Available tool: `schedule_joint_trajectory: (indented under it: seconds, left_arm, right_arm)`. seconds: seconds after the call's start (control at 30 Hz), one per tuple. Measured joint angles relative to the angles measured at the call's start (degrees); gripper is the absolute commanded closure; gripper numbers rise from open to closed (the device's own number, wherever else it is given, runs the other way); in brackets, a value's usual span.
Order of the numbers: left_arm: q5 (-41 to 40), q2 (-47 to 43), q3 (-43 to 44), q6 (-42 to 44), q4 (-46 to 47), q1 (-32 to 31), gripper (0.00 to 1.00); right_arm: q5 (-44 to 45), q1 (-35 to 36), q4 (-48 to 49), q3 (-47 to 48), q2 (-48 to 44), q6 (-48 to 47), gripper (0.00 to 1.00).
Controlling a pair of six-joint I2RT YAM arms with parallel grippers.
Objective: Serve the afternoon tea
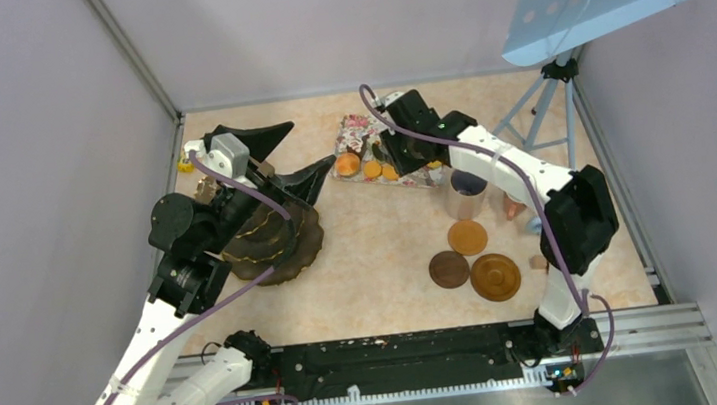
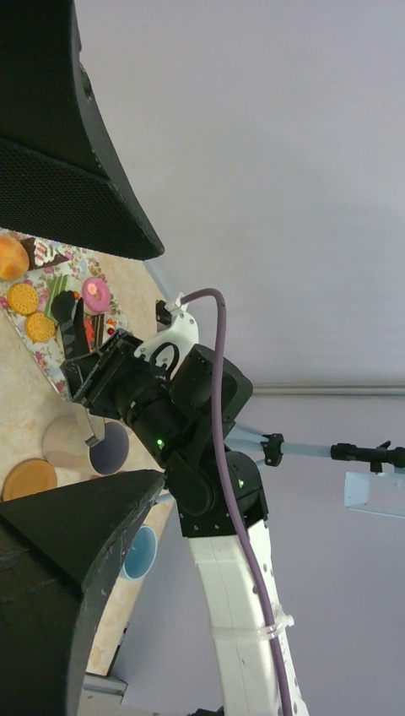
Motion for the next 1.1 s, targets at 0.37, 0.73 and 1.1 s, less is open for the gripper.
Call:
schedule_joint_trajectory:
  seconds: [0.37,0.73,1.1]
  left_arm:
    - [0.1,-0.1,0.0,0.0,-0.1,0.4,0.01]
    - [-12.2,0.0,9.5,-0.2,-4.8,0.4,0.01]
    - [-33.0,-2.6,10.9,2.6,-7.9,0.4,0.01]
  right_arm:
    - [-5.6,4.0,2.7,-6.6,-10.5,0.6,0.76]
    - [-14.9,9.0,9.7,-7.5,-13.9,3.3,0.76]
    - [-16.9,13.7,10.6,0.0,-8.7,4.4,0.76]
